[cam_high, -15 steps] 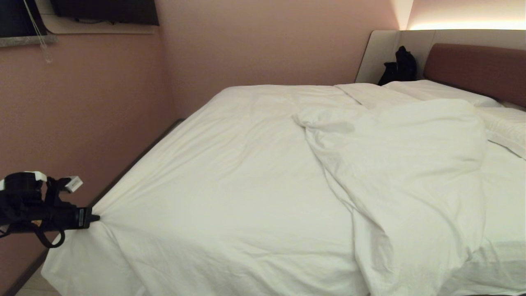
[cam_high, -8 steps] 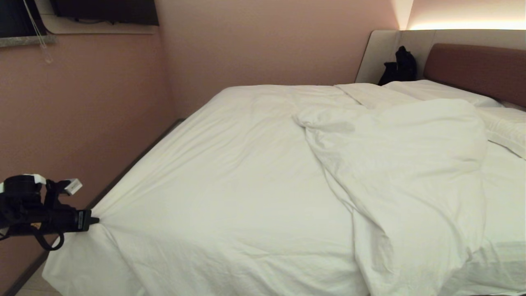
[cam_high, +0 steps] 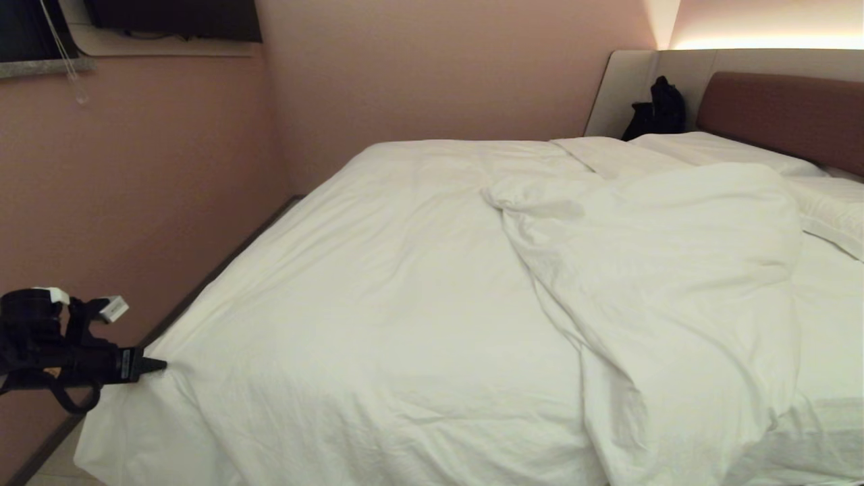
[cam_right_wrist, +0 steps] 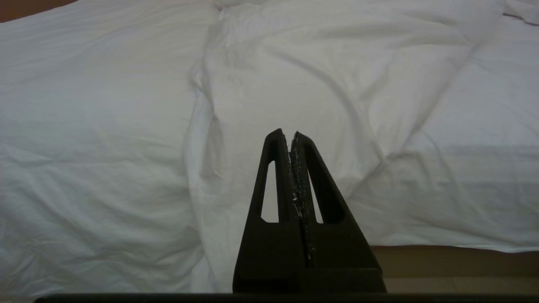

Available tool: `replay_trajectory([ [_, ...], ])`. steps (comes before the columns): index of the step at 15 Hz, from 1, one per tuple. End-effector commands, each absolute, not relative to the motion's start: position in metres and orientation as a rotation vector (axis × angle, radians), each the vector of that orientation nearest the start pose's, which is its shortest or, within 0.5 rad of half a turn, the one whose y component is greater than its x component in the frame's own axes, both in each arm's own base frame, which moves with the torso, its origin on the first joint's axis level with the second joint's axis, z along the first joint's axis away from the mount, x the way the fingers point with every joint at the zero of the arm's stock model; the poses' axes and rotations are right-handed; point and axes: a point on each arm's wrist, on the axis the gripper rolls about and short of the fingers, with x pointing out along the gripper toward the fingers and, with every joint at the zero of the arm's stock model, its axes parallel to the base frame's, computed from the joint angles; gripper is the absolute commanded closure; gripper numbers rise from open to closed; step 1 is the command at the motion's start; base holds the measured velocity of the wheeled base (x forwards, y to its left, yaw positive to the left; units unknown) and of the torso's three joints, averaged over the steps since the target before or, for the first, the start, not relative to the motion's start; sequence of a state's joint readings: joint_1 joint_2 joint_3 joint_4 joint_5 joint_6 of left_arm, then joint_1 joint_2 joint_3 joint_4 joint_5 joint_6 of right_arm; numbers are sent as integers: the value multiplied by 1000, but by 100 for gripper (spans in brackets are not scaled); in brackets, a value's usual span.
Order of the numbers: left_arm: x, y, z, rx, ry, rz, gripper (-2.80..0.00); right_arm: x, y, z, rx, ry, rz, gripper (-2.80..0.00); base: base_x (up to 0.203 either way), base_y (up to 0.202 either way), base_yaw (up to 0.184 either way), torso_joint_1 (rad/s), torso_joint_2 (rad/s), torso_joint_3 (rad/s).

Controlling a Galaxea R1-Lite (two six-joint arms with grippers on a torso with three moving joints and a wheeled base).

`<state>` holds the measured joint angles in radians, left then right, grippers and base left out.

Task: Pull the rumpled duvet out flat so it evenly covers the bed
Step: Flatten the corners of the folded blanket

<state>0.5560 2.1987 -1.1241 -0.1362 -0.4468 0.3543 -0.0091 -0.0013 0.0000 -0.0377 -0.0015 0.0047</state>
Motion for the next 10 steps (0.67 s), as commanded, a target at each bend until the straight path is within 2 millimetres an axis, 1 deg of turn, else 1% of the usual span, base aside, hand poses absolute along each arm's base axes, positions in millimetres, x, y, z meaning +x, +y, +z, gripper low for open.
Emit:
replay_trajectory([
  [1,330,190,52,-112,806,-57,-280,-23,0,79,4,-38,-11,0,0,0,0,0,0,0],
  [2,329,189,53,-113,807,-58,-280,-23,0,79,4,-38,-11,0,0,0,0,0,0,0],
  [5,315,180,81,-86,753,-59,-280,-23,0,79,4,-38,-11,0,0,0,0,0,0,0],
  [7,301,172,109,-68,689,-75,-280,-23,0,79,4,-38,-11,0,0,0,0,0,0,0],
  [10,270,152,161,-48,561,-77,-280,-23,0,79,4,-38,-11,0,0,0,0,0,0,0],
])
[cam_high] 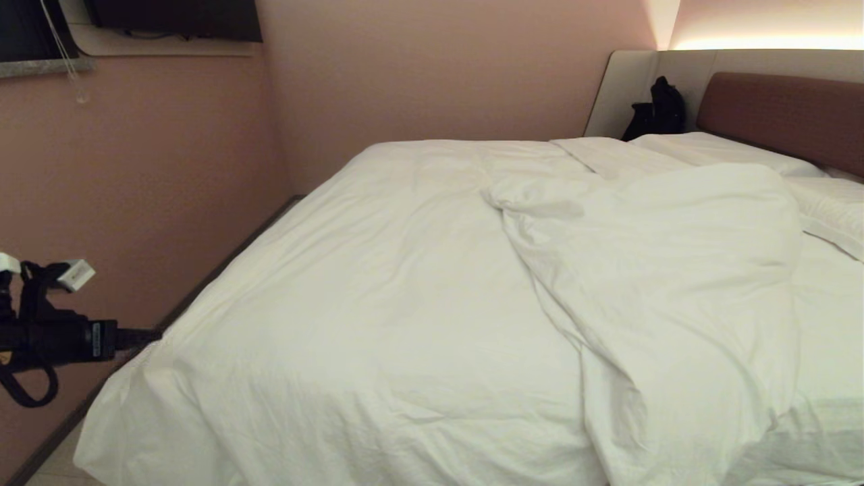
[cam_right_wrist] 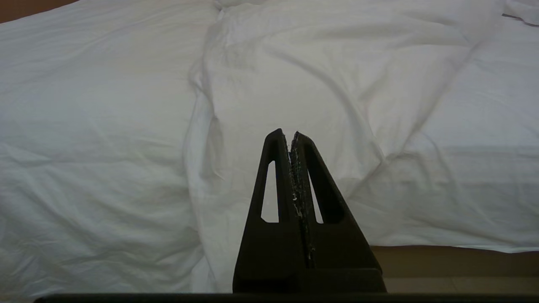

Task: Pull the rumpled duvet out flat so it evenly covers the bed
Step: Flatten the corners of the folded blanket, then hold the folded corner of the quilt

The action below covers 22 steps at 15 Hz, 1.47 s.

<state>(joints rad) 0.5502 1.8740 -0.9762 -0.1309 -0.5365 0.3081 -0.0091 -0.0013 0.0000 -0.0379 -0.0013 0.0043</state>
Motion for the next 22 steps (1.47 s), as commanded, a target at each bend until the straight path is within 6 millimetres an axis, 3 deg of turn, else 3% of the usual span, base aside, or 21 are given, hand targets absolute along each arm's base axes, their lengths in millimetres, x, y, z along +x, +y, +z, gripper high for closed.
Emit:
replay_trajectory([
  [1,259,145,180,-51,510,-70,-280,-23,0,79,4,-38,-11,0,0,0,0,0,0,0],
  [4,235,129,218,-114,399,-32,-280,-23,0,79,4,-38,-12,0,0,0,0,0,0,0],
  [7,224,123,235,-224,349,32,-280,-23,0,79,4,-38,-11,0,0,0,0,0,0,0],
  [13,209,118,251,-301,288,283,-280,-23,0,79,4,-38,-11,0,0,0,0,0,0,0],
  [22,145,80,271,-310,219,308,-280,-23,0,79,4,-38,-11,0,0,0,0,0,0,0],
])
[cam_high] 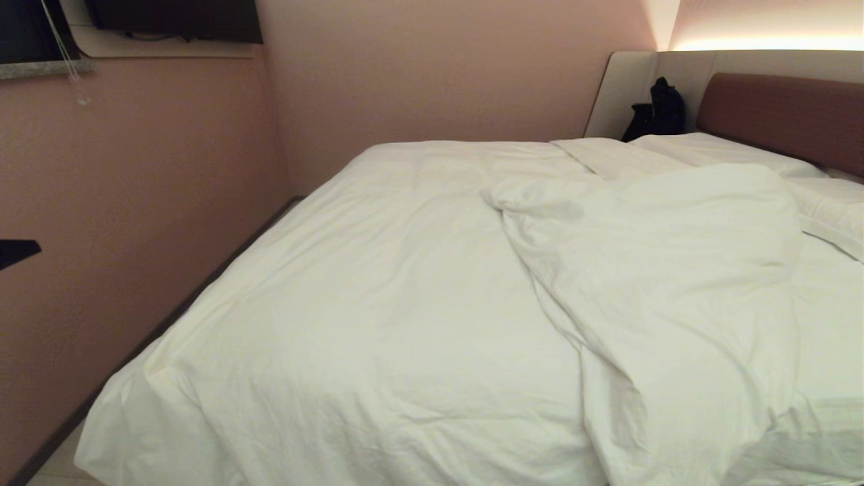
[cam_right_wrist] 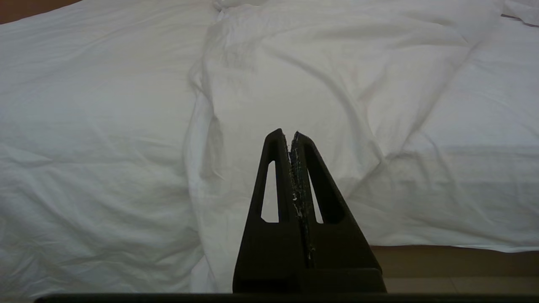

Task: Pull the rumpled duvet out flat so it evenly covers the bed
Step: Hold the folded corner of the quilt

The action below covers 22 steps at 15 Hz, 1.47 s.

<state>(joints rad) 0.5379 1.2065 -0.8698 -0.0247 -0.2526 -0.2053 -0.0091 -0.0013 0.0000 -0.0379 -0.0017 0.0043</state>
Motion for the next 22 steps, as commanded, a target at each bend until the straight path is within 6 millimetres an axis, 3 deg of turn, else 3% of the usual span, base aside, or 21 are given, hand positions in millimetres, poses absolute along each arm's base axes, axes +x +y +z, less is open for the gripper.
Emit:
replay_trajectory([
  [1,141,78,273,-320,215,310,-280,-23,0,79,4,-38,-11,0,0,0,0,0,0,0],
  [7,113,61,278,-324,206,312,-280,-23,0,79,4,-38,-11,0,0,0,0,0,0,0],
  [16,30,11,274,-295,190,291,-280,-23,0,79,4,-38,-11,0,0,0,0,0,0,0],
  [17,20,5,273,-285,186,273,0,-23,0,79,4,-38,-11,0,0,0,0,0,0,0],
  [22,-20,-7,272,-231,80,207,0,-23,0,79,4,-38,-11,0,0,0,0,0,0,0],
])
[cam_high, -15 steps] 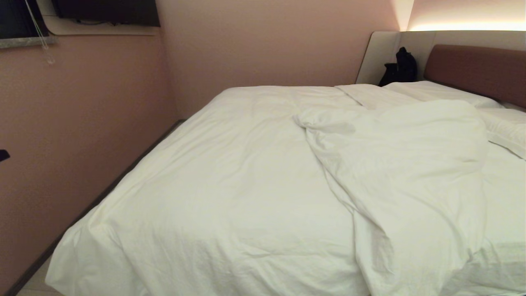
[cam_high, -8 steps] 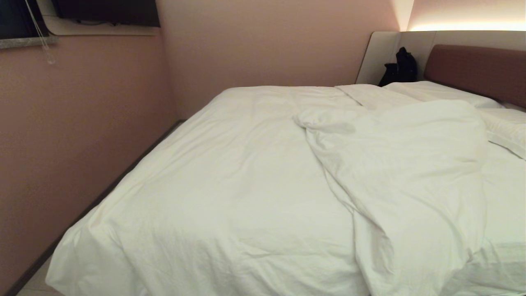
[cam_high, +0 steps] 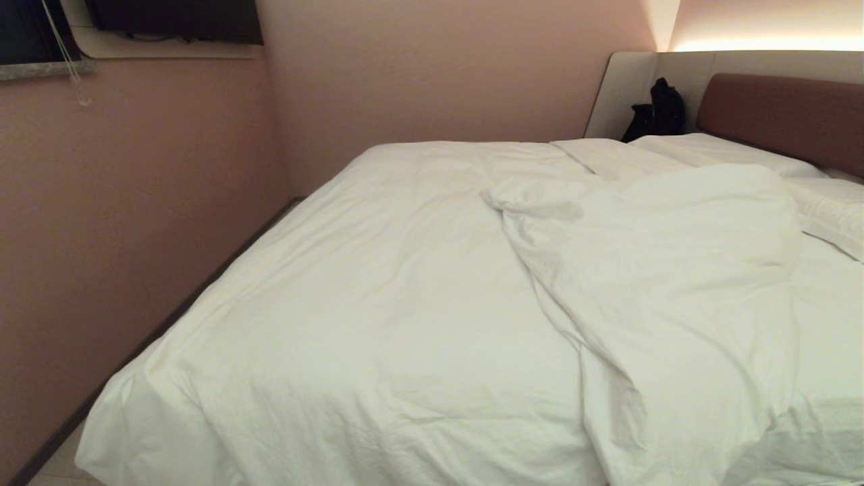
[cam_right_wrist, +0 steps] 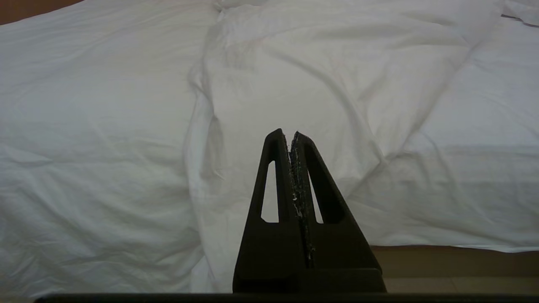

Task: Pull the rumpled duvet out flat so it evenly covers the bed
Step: Hold the folded corner of the quilt

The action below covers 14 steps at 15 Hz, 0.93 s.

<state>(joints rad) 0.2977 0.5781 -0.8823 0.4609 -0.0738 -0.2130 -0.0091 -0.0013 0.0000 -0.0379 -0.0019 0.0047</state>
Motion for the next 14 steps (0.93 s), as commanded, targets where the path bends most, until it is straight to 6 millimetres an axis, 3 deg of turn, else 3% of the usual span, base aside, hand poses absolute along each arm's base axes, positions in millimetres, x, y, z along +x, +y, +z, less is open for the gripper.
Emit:
replay_trajectory([
  [1,-29,-7,272,-222,50,192,0,-23,0,79,4,-38,-11,0,0,0,0,0,0,0],
  [8,-74,-4,264,-158,-105,123,0,-23,0,79,4,-38,-11,0,0,0,0,0,0,0],
  [14,-99,3,238,-94,-183,80,0,-23,0,79,4,-38,-12,0,0,0,0,0,0,0],
])
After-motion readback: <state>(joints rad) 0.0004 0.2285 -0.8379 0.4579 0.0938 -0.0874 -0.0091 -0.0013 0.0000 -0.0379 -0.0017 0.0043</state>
